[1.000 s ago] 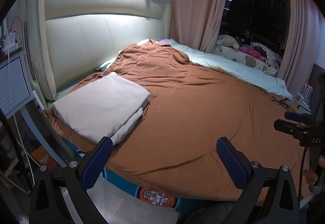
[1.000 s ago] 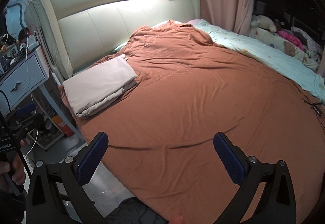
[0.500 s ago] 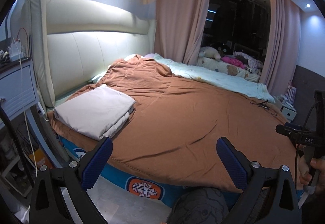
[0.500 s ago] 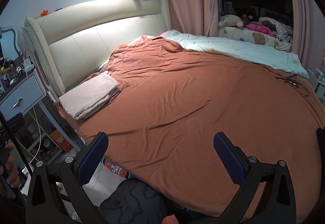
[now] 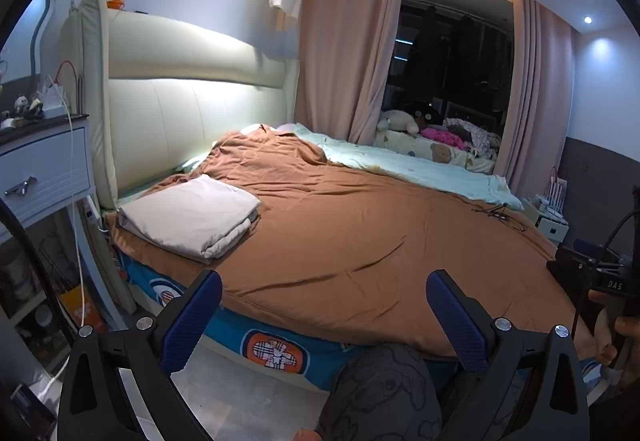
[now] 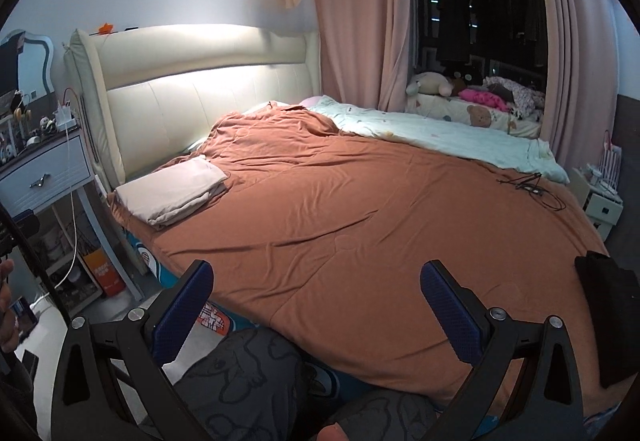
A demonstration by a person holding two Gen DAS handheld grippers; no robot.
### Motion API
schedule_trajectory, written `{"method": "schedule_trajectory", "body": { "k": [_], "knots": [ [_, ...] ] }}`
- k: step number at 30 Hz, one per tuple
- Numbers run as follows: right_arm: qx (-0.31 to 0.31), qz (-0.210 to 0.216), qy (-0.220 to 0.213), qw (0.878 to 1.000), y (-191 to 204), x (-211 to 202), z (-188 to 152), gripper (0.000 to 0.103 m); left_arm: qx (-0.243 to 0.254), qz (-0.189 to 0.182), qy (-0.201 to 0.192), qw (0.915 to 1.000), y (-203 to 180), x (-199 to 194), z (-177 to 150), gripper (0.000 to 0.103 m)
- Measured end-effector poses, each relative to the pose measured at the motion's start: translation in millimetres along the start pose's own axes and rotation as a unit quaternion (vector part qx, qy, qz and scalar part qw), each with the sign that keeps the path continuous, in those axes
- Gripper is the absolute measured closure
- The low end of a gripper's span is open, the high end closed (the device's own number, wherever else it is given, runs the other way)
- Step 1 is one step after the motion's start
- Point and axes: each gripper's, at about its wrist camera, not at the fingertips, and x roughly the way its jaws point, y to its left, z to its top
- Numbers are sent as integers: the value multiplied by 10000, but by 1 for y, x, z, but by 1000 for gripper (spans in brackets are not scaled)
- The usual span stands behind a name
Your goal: Fold large clothes
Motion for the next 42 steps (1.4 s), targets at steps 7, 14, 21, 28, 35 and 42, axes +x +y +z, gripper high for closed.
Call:
{"method": "schedule_trajectory", "body": {
  "k": [7,14,21,28,35,42],
  "knots": [
    [129,169,-269,9994,2,-28,-31,0,108,-14,-121,9999,-13,-18,-19,0],
    [132,11,-346,9993,6,-42,-58,0,270,57,-190,9994,-27,-25,-41,0],
    [180,-159,-131,9996,9,-32,-81,0,386,74,-172,9991,-35,-31,-65,0],
    [335,-173,-6,9993,12,-33,-88,0,388,93,-240,9989,-33,-38,-71,1],
    [410,-42,120,9991,14,-31,-81,0,304,80,-196,9993,-31,-35,-73,0],
    [456,-35,89,9989,15,-33,-80,0,253,109,-172,9995,-28,-35,-71,0]
  ]
}}
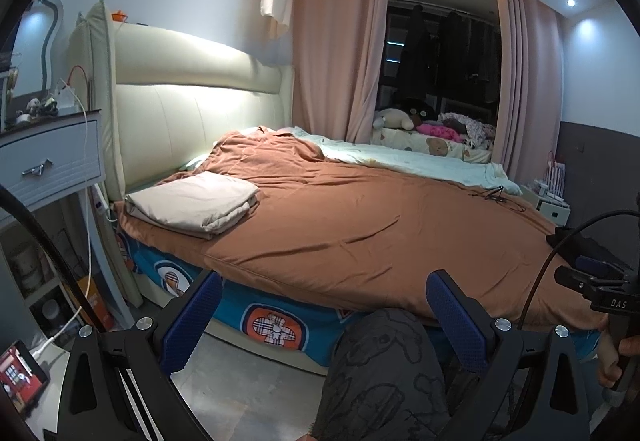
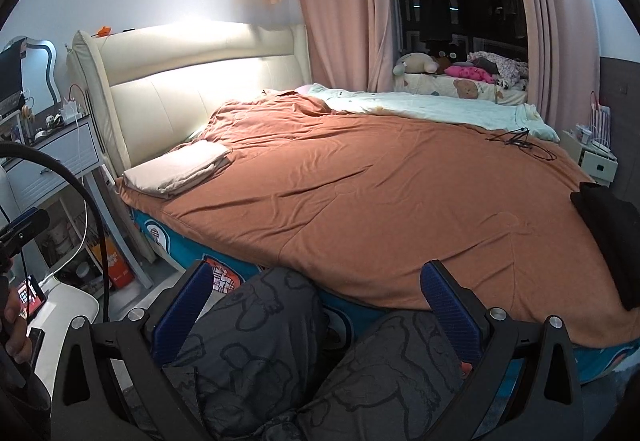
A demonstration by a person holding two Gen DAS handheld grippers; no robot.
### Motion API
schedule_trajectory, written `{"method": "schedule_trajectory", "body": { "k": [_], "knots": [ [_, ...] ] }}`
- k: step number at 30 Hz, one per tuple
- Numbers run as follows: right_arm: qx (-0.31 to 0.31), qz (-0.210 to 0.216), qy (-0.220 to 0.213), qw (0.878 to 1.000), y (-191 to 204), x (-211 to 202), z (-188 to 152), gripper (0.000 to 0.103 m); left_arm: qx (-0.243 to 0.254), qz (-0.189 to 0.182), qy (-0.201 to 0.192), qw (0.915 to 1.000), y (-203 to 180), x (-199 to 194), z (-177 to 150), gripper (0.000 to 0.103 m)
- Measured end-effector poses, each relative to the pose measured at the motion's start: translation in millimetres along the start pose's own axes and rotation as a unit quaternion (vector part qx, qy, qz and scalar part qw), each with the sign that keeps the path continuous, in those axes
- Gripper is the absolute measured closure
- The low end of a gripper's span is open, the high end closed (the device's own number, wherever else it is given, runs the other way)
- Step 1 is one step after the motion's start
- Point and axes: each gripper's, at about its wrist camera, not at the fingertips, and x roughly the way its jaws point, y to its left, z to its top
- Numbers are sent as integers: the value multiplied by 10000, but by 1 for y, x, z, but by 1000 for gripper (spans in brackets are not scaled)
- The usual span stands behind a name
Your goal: Fold large clothes
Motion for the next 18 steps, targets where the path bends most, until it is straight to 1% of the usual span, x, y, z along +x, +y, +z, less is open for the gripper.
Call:
{"method": "schedule_trajectory", "body": {
  "k": [18],
  "knots": [
    [64,63,50,9999,0,-1,-4,0,17,3,-10,10000,0,-3,0,0]
  ]
}}
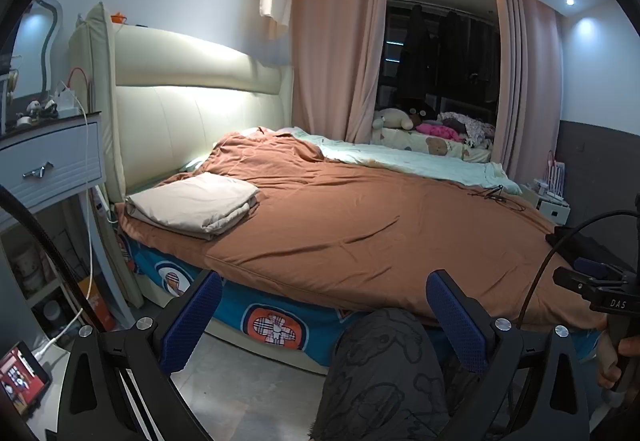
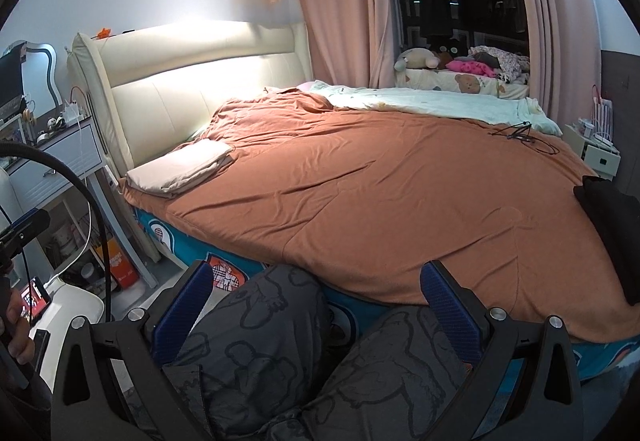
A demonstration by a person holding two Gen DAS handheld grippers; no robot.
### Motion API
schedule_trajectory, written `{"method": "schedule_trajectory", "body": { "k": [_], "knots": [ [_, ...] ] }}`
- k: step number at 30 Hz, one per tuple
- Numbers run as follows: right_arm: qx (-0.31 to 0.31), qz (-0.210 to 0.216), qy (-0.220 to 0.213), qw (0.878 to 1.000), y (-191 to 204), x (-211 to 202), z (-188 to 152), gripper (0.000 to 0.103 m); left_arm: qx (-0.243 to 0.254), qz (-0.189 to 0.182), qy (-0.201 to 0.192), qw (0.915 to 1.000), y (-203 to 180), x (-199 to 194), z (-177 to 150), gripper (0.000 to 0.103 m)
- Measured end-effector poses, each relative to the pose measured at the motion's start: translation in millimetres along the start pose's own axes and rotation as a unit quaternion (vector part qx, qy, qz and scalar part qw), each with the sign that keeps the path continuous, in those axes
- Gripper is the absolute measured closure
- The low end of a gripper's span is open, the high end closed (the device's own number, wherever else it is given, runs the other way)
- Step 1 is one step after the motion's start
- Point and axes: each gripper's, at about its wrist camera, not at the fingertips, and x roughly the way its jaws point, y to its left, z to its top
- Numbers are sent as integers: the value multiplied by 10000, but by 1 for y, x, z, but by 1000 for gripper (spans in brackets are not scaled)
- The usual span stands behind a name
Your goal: Fold large clothes
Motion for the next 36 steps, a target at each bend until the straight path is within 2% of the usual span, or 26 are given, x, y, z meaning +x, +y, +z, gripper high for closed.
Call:
{"method": "schedule_trajectory", "body": {
  "k": [36],
  "knots": [
    [122,38,-24,9999,0,-1,-1,0,46,-62,-2,10000,3,1,2,0]
  ]
}}
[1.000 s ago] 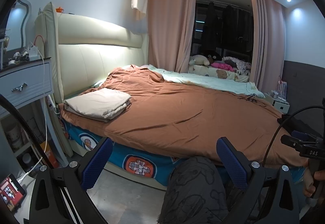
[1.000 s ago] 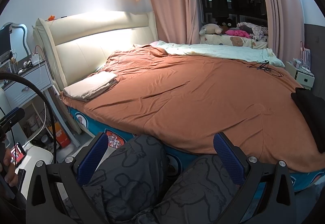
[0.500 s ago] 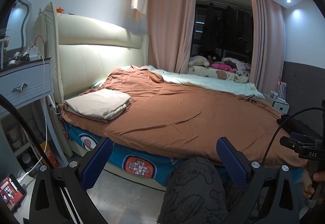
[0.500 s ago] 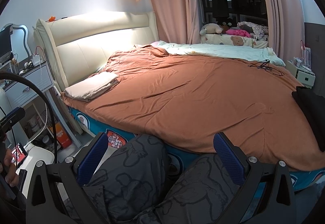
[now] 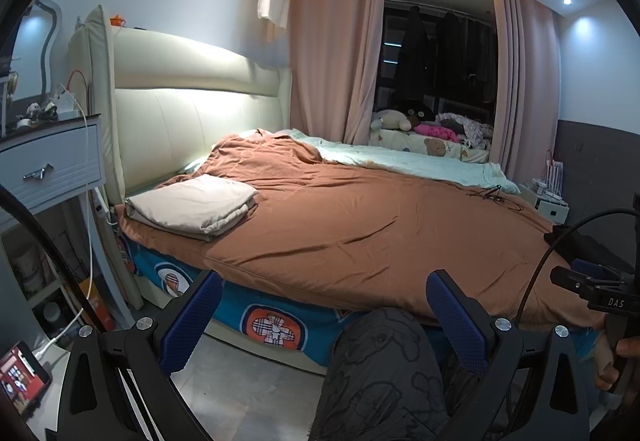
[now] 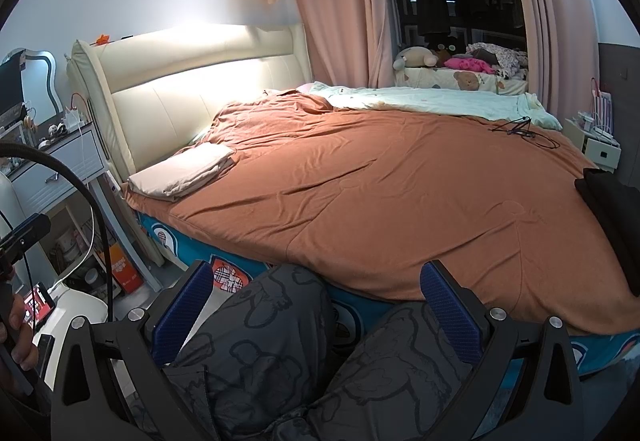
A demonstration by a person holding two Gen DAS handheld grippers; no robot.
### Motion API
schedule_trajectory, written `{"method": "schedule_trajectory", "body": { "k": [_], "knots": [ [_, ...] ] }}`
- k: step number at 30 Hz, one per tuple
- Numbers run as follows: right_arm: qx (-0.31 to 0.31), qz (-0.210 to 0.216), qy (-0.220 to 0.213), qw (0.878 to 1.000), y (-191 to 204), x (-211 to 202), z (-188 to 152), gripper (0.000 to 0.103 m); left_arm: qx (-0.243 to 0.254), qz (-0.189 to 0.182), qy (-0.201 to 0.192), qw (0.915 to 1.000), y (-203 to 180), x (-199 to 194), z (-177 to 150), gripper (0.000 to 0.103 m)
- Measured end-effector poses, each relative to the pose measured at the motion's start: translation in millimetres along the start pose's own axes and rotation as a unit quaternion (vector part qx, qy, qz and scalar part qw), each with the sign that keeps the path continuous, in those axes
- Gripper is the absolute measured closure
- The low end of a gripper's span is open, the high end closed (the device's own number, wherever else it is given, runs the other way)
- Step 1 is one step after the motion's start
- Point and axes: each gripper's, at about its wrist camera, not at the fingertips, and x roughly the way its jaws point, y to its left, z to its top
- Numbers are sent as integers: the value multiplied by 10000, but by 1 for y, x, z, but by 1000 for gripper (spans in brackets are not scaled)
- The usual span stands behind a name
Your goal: Fold large clothes
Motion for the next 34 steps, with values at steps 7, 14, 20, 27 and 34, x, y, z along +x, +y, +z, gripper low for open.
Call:
{"method": "schedule_trajectory", "body": {
  "k": [7,14,20,27,34],
  "knots": [
    [18,7,-5,10000,1,-1,-1,0,14,9,-18,10000,-1,0,1,0],
    [30,11,-13,10000,0,-1,-2,0,34,15,-37,10000,-2,0,1,0],
    [44,6,-7,10000,1,-1,-2,0,47,15,-44,10000,-2,0,1,0],
    [63,-3,-17,10000,1,-1,-1,0,96,1,-60,9999,-2,-1,1,0],
    [93,-36,-22,9999,5,-1,-2,0,149,-36,-62,9999,-3,1,1,0]
  ]
}}
